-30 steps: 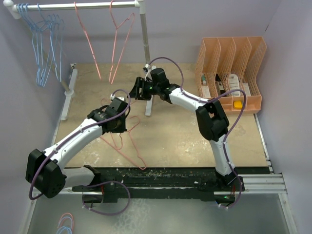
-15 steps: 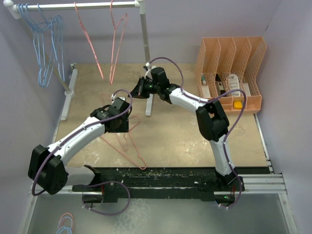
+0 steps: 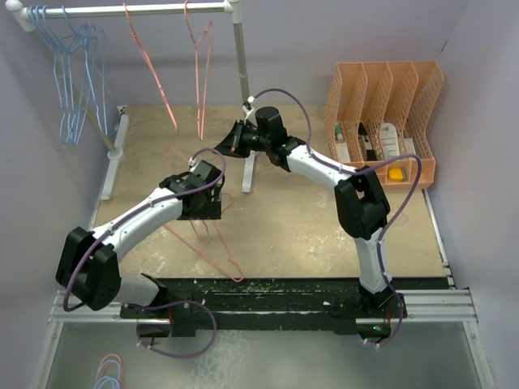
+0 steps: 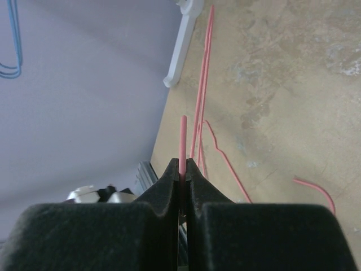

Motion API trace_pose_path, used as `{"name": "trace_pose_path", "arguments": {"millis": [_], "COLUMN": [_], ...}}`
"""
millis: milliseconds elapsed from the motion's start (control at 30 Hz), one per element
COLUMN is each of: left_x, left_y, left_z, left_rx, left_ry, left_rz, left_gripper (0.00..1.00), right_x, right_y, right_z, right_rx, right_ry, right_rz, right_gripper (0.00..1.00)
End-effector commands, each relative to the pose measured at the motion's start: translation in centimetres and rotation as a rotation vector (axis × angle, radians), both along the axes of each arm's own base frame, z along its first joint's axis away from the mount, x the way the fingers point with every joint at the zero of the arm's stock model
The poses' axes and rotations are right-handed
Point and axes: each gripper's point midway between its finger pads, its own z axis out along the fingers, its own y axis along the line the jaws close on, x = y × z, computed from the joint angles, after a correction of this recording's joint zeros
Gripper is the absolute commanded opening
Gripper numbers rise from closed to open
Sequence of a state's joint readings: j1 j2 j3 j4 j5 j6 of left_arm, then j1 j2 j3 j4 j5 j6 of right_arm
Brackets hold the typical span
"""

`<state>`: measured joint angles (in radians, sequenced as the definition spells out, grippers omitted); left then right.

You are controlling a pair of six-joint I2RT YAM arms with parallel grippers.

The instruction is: Organize the hangers

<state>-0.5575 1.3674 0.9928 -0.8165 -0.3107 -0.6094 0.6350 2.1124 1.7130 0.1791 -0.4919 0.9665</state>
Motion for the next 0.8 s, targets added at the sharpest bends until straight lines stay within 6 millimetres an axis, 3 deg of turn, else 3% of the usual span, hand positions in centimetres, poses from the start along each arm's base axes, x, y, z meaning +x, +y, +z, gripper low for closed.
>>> {"name": "trace_pose_path", "arguments": {"millis": [0,133,333,667,767], "left_x": [1.2,1.4,2.3,1.4,1.0], "left_y": [-0.2,0.3,-0.6,-0.3,-1.0], "left_z": [0.4,-0.1,0.9,5.7,7.8], "left_rx": [0.003,0.033,0.015,0.042,0.006], "left_ry": [-0.039,-0.051,-0.084,-0.132,-0.194], "left_rz": [0.013,0.008,-0.079,-0.314,-0.426], "left_gripper": [0.77,0.64,0.00,0.00,0.00], "right_x": [-0.6,-0.8,-1.5,-2.9,-3.5], "right_y": [0.0,-0.2,-0.5,-1.3,-1.5], "right_z": [6.5,8.1,8.8,10.5,11.4], "right_rx": [0.133,0.155,0.175,0.187,0.190], "right_ry": [-0.066,-0.084,-0.081,-0.095,-0.113], "right_rz": [-0.020,-0.025,-0.015,-0.003,0.012], "right_gripper": [0.00,0.00,0.00,0.00,0.28]}}
